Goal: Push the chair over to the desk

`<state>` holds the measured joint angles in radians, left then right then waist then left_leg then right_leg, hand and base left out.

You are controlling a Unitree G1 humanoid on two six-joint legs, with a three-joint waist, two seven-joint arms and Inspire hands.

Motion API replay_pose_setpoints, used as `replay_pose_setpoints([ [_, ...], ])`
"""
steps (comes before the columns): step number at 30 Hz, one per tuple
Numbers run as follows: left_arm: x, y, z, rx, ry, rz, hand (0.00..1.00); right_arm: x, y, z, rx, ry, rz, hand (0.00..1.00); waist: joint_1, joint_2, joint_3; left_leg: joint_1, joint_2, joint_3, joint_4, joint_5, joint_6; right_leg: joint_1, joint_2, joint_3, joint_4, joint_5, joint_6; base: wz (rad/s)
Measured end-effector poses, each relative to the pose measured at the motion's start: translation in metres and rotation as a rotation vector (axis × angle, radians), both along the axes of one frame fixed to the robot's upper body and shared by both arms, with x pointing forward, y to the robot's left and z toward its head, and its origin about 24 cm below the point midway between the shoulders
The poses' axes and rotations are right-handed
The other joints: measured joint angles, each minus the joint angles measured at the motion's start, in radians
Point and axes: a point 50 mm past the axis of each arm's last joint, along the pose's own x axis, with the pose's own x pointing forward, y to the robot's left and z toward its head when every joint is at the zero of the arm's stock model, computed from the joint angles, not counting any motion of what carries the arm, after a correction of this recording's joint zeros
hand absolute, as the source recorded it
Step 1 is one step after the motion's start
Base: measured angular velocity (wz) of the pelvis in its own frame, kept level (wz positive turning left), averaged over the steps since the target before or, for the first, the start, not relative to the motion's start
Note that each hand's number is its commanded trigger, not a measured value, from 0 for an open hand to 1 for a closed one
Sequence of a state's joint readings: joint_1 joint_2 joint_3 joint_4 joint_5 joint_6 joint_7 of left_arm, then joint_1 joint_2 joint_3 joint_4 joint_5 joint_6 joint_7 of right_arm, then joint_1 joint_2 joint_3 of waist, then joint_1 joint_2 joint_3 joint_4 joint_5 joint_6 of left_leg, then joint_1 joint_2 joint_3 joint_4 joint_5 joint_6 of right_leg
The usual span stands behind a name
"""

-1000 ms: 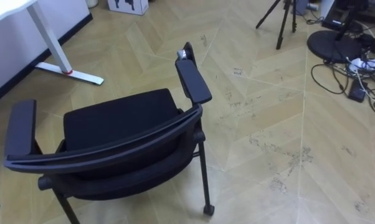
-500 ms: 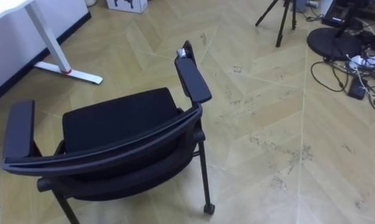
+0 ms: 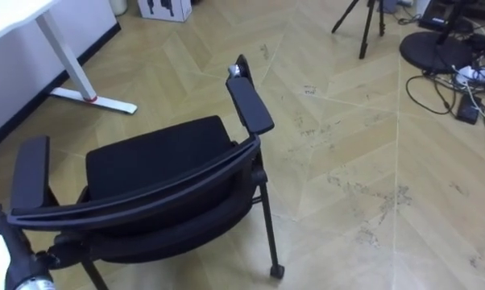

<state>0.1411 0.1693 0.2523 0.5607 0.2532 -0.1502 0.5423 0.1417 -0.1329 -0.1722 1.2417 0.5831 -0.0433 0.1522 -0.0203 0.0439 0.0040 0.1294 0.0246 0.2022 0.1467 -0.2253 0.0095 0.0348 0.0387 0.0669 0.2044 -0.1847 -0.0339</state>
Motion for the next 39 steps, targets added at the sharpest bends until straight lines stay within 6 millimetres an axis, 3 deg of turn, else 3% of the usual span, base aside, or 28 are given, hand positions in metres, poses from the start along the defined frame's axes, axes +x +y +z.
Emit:
replay_pose_setpoints([
  [6, 0.017, 0.001, 0.032, 0.224, -0.044, -0.085, 0.0, 0.009, 0.0, 0.001, -0.004, -0.016, 0.034, 0.0, -0.002, 0.0, 0.0001, -0.003, -0.001, -0.011, 0.001, 0.0, 0.0, 0.001, -0.002, -0.014, 0.001, 0.0, 0.0, 0.06],
  [17, 0.03, -0.014, 0.048, 0.43, -0.037, -0.24, 0.0, 0.012, 0.001, 0.001, -0.013, -0.026, 0.044, 0.0, -0.002, -0.008, 0.0025, -0.019, 0.0, -0.014, 0.005, 0.0, 0.0, -0.009, -0.002, -0.016, 0.001, 0.0, 0.0, 0.0],
  [21, 0.03, -0.02, 0.062, 0.481, -0.086, -0.276, 0.0, 0.011, 0.0, 0.001, -0.011, -0.027, 0.041, 0.0, -0.002, -0.007, 0.0034, -0.026, -0.001, -0.018, 0.006, 0.0, 0.0, -0.012, -0.004, -0.02, -0.002, 0.0, 0.0, 0.02],
  [29, 0.036, -0.026, 0.072, 0.536, -0.094, -0.352, 0.0, 0.012, 0.0, 0.001, -0.005, -0.034, 0.046, 0.0, -0.002, 0.007, 0.0068, -0.03, -0.001, -0.017, 0.006, 0.0, 0.0, -0.017, -0.003, -0.018, -0.003, 0.0, 0.0, 0.0],
  [39, 0.04, -0.032, 0.074, 0.607, -0.04, -0.445, 0.0, 0.012, -0.003, 0.002, 0.008, -0.043, 0.09, 0.0, -0.007, 0.021, 0.0046, -0.029, -0.001, -0.016, 0.006, 0.0, 0.0, -0.016, -0.004, -0.012, -0.003, 0.0, 0.0, 0.0],
])
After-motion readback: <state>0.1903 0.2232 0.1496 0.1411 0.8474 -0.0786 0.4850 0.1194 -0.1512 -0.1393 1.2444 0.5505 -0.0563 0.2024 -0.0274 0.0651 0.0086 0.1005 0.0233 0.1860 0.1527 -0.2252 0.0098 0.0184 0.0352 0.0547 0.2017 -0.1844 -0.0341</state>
